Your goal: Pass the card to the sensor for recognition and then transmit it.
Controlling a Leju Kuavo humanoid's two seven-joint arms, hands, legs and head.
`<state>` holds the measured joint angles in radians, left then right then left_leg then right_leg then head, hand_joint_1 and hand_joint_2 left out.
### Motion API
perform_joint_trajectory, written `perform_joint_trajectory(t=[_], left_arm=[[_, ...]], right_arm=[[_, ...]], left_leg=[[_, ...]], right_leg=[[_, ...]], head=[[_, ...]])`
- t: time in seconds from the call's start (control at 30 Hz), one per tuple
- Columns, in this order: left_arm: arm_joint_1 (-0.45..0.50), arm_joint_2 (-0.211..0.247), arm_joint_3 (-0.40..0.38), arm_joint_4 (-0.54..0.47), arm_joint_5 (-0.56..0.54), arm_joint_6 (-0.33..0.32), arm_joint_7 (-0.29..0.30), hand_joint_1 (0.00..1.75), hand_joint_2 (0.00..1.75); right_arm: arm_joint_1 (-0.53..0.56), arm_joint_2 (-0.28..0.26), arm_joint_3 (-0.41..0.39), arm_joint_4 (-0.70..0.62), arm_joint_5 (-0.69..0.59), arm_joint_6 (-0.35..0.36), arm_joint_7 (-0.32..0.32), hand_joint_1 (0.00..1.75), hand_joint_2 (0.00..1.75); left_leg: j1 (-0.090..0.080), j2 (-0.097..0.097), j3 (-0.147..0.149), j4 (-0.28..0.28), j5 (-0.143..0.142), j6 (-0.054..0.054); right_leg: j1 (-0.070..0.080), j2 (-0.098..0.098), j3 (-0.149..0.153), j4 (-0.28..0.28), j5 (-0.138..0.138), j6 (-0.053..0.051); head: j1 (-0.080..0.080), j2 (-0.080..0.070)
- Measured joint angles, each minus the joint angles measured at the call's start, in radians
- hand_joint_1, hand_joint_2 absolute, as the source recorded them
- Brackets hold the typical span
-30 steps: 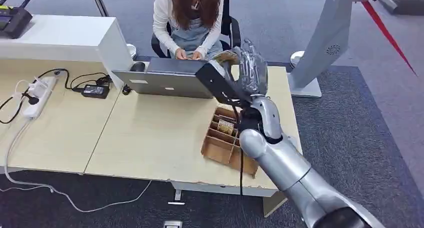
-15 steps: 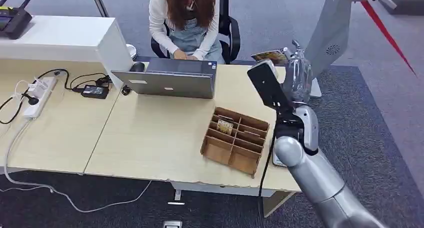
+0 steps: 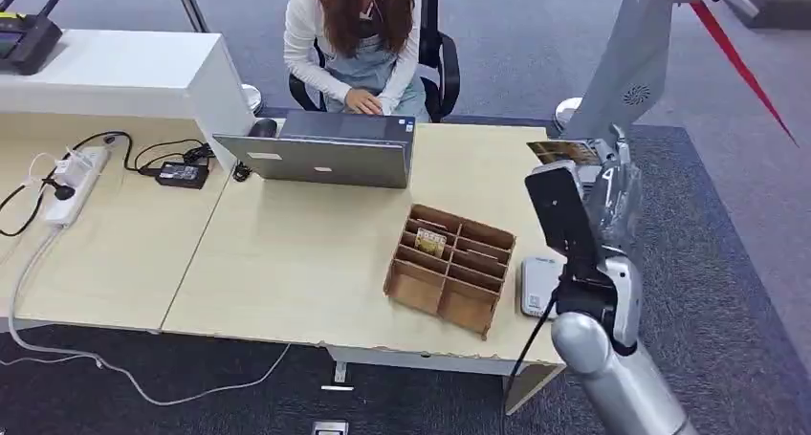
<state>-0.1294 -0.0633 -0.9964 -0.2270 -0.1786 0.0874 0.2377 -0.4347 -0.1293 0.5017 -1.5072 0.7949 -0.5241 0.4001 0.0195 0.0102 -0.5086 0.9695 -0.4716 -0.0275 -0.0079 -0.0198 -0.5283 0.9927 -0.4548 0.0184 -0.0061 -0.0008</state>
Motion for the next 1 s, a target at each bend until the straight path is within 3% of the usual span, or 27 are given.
perform_joint_trajectory(t=[0.13, 0.37, 1.0], left_arm=[[0.002, 0.003, 0.007, 0.0, 0.009, 0.003, -0.003, 0.0, 0.0], [0.003, 0.011, 0.025, 0.0, 0.016, 0.006, -0.005, 0.0, 0.0], [0.005, 0.016, 0.05, 0.0, 0.034, 0.016, 0.01, 0.0, 0.0]], right_arm=[[0.064, -0.001, -0.021, 0.0, 0.02, -0.026, 0.042, 1.75, 1.75], [0.134, 0.0, -0.045, 0.03, -0.003, -0.072, 0.06, 1.75, 1.75], [0.181, 0.056, 0.01, 0.135, -0.063, -0.113, 0.017, 1.75, 1.75]], left_leg=[[0.0, 0.0, 0.0, 0.0, 0.0, 0.0], [0.0, 0.0, 0.0, 0.0, 0.0, 0.0], [0.0, 0.0, -0.001, -0.001, 0.0, 0.0]], right_leg=[[0.0, 0.0, 0.0, 0.0, 0.0, 0.0], [0.0, 0.0, 0.0, 0.0, 0.0, 0.0], [0.0, 0.0, 0.0, 0.0, 0.0, 0.0]], head=[[0.0, 0.0], [0.0, 0.0], [0.0, 0.0]])
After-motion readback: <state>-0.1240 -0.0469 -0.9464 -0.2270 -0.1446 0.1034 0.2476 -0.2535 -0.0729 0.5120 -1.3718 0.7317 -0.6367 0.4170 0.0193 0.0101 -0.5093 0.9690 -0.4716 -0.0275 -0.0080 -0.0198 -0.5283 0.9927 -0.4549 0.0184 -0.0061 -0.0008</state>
